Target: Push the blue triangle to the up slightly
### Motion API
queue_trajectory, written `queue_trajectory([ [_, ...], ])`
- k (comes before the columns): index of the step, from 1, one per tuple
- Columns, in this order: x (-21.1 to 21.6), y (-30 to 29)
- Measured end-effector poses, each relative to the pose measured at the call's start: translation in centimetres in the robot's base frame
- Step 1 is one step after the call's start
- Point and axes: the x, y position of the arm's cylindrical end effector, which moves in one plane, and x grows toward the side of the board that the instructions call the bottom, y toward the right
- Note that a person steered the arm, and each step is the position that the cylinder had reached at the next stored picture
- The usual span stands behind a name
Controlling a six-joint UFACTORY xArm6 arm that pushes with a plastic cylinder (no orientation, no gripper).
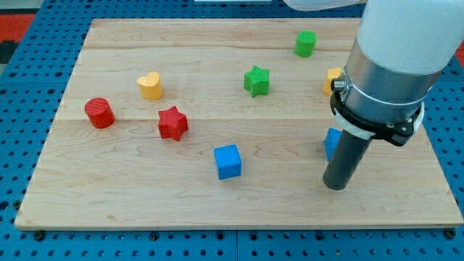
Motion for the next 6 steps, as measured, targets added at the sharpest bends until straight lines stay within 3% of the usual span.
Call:
queue_trajectory([
  [4, -0.5, 4.6],
  [5, -5.9, 4.2],
  [6, -8.2, 3.8],
])
